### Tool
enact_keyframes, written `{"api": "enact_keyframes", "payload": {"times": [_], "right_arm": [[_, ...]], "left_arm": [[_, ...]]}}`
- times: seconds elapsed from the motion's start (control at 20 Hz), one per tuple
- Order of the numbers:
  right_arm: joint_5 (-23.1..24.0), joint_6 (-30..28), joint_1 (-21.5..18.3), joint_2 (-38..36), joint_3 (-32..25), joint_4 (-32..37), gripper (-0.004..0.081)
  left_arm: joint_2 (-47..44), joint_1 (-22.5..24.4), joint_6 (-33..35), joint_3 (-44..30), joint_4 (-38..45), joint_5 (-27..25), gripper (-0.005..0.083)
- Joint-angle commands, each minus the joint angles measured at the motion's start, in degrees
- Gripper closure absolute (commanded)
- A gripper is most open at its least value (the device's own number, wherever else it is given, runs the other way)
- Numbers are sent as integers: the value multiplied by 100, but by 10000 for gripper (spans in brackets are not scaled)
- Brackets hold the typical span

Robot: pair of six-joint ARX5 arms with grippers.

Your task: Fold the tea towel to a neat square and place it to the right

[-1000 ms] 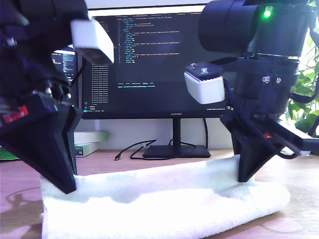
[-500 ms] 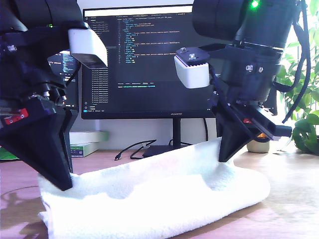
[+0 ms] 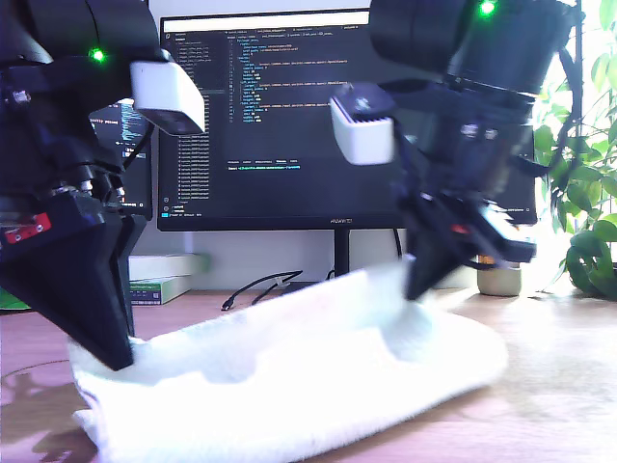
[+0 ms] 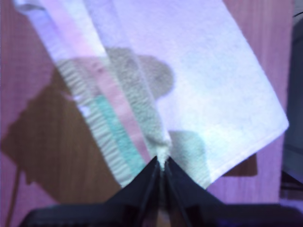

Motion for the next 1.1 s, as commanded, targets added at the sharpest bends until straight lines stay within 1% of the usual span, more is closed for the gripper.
{"api": "enact_keyframes", "payload": {"times": [0.0,0.15,0.45,0.65,0.8,0.85,0.9,1.0,1.05], "right_arm": [[-63,-15,-15,96,35,120,780],[-203,-15,-15,175,37,365,780],[-96,-15,-17,793,59,608,780],[-48,-4,-118,1016,63,710,780],[-48,35,-151,1027,63,793,778],[-44,48,-151,1027,63,866,749],[2,52,-151,1027,63,935,694],[13,50,-151,1027,63,1043,548],[15,52,-149,1027,63,1099,506]], "left_arm": [[-52,74,-39,-2,0,-11,793],[-50,103,-46,-2,-20,-15,793],[-7,358,-44,-2,22,0,793],[85,564,-57,-4,17,356,793],[238,579,-68,-4,35,531,779],[264,579,-155,-4,42,581,758],[291,579,-155,-4,66,590,728],[293,579,-157,-4,129,549,670],[293,592,-168,-4,157,514,655]]}}
